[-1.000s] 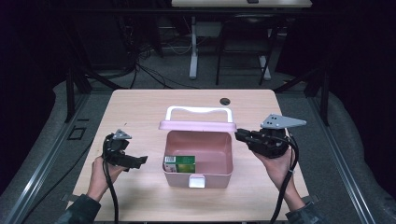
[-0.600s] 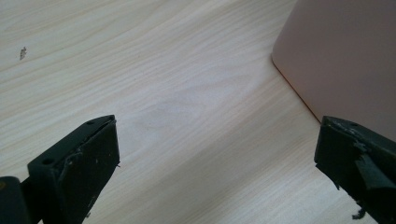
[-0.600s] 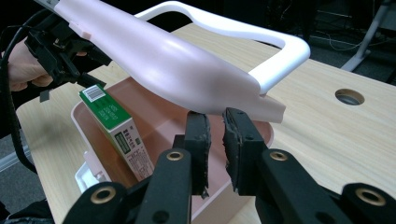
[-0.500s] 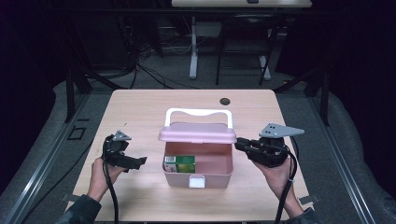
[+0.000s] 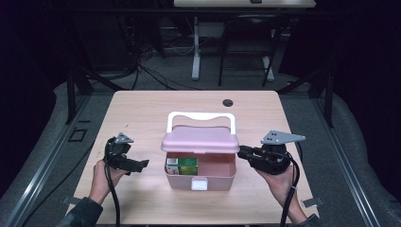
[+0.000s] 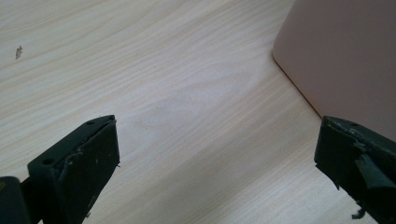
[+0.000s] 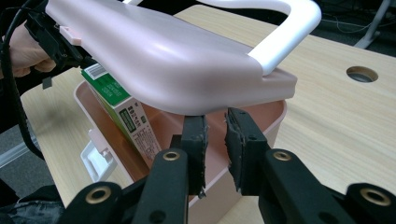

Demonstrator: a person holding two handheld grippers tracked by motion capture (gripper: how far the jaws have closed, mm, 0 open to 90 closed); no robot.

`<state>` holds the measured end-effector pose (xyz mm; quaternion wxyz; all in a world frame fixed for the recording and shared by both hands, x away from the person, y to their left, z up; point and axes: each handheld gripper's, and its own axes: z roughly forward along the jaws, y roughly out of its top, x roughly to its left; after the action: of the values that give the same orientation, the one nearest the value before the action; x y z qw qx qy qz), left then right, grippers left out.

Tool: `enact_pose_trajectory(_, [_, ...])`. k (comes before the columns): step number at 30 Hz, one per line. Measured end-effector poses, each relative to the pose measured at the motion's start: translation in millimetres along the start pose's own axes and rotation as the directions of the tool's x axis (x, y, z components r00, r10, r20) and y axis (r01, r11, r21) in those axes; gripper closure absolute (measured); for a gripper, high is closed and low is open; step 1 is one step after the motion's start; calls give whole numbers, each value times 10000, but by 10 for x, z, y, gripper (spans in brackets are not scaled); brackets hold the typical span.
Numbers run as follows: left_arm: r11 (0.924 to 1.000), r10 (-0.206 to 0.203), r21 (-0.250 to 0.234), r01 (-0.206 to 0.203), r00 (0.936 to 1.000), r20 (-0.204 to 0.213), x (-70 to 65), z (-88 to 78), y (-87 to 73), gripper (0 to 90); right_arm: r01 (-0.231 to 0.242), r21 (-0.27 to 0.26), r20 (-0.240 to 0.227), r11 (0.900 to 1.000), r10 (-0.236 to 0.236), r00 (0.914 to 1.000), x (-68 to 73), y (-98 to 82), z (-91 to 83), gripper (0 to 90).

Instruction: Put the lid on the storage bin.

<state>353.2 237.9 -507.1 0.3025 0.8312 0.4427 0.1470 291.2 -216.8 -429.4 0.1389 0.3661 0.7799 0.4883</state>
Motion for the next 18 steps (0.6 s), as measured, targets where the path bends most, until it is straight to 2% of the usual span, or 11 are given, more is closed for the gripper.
enact_pose_trajectory(11, [9999,103,80,-104,9999,41,-10,21,-2,1,-46,641,-3,9979,46,10000,3,-138,77,762])
enact_pose_trajectory(18, [9997,150,174,-151,9999,60,-14,34,-5,0,-256,1010,-55,9946,263,9996,0,-215,118,740])
